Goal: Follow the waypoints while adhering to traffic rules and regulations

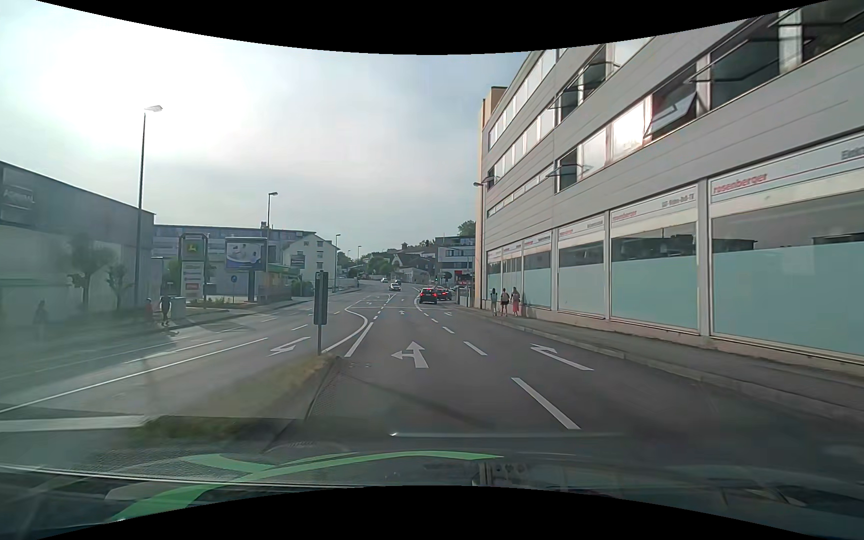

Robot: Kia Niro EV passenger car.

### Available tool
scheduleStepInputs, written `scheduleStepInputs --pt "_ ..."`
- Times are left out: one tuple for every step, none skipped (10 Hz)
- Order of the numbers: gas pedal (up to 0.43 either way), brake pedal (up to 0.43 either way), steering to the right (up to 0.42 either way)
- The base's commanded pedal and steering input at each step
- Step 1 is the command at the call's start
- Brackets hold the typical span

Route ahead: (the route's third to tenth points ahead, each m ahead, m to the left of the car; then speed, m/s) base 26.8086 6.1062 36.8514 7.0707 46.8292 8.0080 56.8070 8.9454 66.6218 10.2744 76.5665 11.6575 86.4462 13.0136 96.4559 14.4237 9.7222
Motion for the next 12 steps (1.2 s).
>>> scheduleStepInputs --pt "0.098 0.0 -0.061" --pt "0.098 0.0 -0.06" --pt "0.098 0.0 -0.059" --pt "0.098 0.0 -0.058" --pt "0.11 0.0 -0.054" --pt "0.11 0.0 -0.049" --pt "0.11 0.0 -0.044" --pt "0.118 0.0 -0.04" --pt "0.13 0.0 -0.039" --pt "0.13 0.0 -0.035" --pt "0.13 0.0 -0.031" --pt "0.13 0.0 -0.029"
